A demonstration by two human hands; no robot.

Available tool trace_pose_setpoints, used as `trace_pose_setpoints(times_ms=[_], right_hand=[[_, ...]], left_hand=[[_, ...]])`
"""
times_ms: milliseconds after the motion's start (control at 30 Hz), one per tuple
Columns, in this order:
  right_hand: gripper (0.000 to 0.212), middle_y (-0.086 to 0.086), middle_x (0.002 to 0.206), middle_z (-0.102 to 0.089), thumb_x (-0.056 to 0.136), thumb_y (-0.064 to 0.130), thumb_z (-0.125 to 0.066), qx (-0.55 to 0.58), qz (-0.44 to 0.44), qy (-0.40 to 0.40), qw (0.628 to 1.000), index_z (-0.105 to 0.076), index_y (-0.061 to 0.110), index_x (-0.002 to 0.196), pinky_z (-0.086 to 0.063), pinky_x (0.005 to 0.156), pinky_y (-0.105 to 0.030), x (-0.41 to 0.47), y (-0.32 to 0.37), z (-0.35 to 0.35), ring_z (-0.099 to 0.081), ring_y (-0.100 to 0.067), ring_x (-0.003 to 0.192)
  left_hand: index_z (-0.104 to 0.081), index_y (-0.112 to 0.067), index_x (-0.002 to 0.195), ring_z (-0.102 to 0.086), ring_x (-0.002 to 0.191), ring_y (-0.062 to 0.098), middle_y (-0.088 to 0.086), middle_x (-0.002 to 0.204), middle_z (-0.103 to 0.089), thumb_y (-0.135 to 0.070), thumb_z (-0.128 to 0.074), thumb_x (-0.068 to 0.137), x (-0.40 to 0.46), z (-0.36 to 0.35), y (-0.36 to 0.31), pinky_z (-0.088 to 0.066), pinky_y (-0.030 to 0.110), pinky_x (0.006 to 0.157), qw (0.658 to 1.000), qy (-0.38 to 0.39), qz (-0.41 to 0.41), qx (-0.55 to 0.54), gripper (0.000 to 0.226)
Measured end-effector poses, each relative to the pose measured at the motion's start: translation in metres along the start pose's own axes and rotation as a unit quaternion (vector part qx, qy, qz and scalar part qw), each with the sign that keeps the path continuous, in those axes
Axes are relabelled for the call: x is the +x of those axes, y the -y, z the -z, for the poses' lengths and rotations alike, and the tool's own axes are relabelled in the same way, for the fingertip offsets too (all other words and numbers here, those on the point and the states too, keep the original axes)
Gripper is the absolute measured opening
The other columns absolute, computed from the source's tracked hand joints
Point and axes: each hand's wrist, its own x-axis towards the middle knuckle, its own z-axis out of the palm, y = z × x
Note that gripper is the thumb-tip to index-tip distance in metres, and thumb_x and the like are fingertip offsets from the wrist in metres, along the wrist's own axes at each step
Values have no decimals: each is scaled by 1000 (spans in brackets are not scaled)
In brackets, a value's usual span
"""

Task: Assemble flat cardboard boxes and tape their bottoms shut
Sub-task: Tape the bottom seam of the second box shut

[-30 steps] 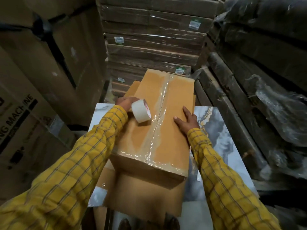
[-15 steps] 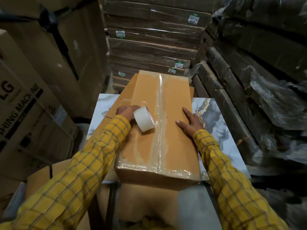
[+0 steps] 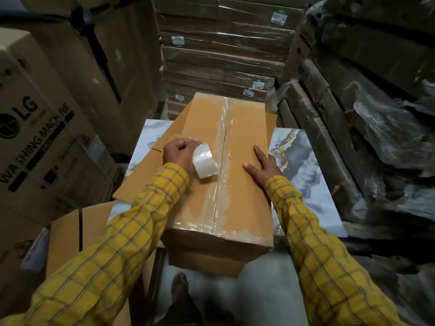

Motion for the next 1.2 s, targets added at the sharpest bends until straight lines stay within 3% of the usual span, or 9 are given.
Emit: trace_pose_setpoints(times_ms=[233,500,600,700,800,900,1033,1133,1200], right_hand=[[81,-9,165,-16,89,58,-65,-10,2,3,1000,-20,50,155,-29,121,-45,6,-2,1,-28,-34,148],[85,-9,152,-32,81,52,-77,-6,-9,-1,1000,-32,46,153,-34,118,-41,27,2,4,-40,-32,140],[81,-10,156,-26,78,51,-81,-7,-5,-36,999,-42,42,149,-28,121,-42,36,15,7,-30,-34,145],[70,-7,158,-28,80,48,-80,-3,56,-90,994,-54,34,143,-22,118,-33,47,38,8,-26,-25,147],[45,-3,139,-53,83,42,-80,66,139,-113,982,-69,22,122,-32,113,-27,69,64,2,-46,-19,132],[31,2,112,-71,86,40,-76,193,115,-67,972,-73,21,110,-53,93,-34,93,86,-4,-65,-18,106],[10,2,96,-75,89,34,-71,248,139,-32,958,-75,31,98,-58,79,-38,123,95,-5,-67,-19,89],[16,-7,92,-71,88,34,-72,227,171,-40,958,-71,20,96,-55,75,-35,151,98,5,-64,-17,82],[12,-3,88,-68,91,27,-72,213,189,-33,958,-69,17,96,-52,73,-26,170,104,13,-60,-10,79]], left_hand=[[-77,-4,90,-61,62,-8,2,82,-73,-17,-77,86,11,-34,-9,-51,12,63,994,71,-77,9,14],[-76,-1,93,-68,79,18,12,94,-76,-18,-78,83,70,-75,-13,-58,34,79,990,140,-30,-16,19],[-77,-3,90,-69,83,24,14,94,-76,-19,-78,81,88,-89,-13,-59,41,81,989,147,-24,-25,18],[-75,1,92,-67,83,21,14,93,-76,-15,-75,84,102,-100,-14,-58,34,77,988,145,-30,-31,18],[-73,5,88,-62,73,14,10,83,-73,-9,-75,84,112,-110,-17,-52,25,69,988,140,-49,-46,15],[-73,5,88,-62,74,17,13,84,-73,-11,-75,85,127,-118,-15,-53,26,67,989,129,-48,-45,17],[-75,0,88,-67,75,14,12,90,-76,-13,-76,84,153,-122,-26,-56,23,68,991,117,-38,-50,14],[-72,-10,82,-67,66,6,5,86,-72,-13,-74,86,177,-122,-39,-45,12,51,990,140,-4,-21,5],[-69,-19,75,-69,71,10,3,88,-73,-16,-75,85,196,-122,-41,-44,18,57,990,144,0,3,12]])
